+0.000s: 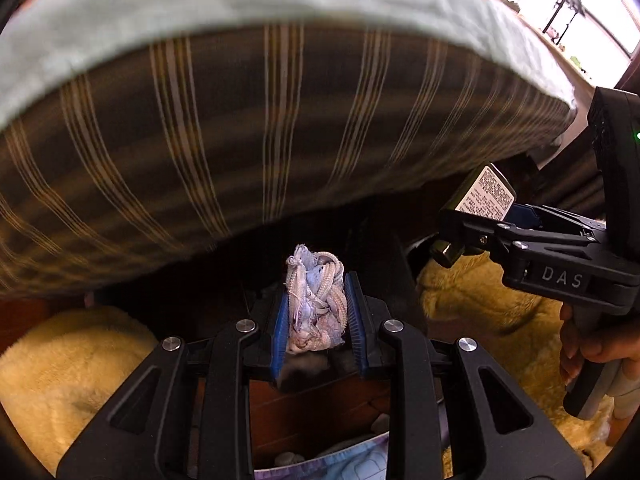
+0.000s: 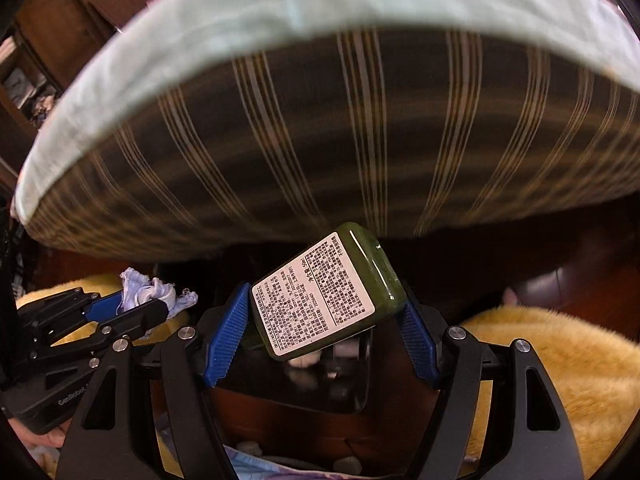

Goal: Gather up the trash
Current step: 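Lower both tools to the bin and release cloth and green bottle, then raise both open tools back over the bed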

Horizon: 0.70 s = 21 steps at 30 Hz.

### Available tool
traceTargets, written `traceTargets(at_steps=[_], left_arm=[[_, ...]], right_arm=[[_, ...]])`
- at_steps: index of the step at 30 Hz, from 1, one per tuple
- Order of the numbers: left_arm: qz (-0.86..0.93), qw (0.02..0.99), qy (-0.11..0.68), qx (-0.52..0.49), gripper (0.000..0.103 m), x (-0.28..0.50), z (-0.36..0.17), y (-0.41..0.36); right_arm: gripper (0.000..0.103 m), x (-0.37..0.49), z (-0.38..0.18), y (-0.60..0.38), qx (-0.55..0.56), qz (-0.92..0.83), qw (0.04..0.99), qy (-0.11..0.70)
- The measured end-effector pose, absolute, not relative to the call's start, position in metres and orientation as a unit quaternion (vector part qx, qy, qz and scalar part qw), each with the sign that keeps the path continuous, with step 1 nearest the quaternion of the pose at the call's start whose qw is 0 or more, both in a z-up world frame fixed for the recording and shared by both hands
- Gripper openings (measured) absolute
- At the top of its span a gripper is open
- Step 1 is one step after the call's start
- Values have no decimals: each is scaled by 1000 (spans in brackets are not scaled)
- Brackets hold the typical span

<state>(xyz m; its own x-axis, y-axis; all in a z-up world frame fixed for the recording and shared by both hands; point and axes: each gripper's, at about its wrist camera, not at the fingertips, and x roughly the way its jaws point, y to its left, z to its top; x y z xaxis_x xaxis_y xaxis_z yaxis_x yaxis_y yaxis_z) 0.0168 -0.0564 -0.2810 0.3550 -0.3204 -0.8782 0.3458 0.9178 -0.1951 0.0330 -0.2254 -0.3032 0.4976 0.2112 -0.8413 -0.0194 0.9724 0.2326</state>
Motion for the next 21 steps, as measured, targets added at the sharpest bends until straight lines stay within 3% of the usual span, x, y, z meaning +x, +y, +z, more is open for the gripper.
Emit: traceTargets(at_steps=[7,21], left_arm=[[-208,801,562,8,26,17,-308,-60],[-198,802,564,11,50,20,-306,-54]], right_arm=[[72,36,-324,-215,94,72,847,518],[74,52,-314,-209,112,68,847,515]])
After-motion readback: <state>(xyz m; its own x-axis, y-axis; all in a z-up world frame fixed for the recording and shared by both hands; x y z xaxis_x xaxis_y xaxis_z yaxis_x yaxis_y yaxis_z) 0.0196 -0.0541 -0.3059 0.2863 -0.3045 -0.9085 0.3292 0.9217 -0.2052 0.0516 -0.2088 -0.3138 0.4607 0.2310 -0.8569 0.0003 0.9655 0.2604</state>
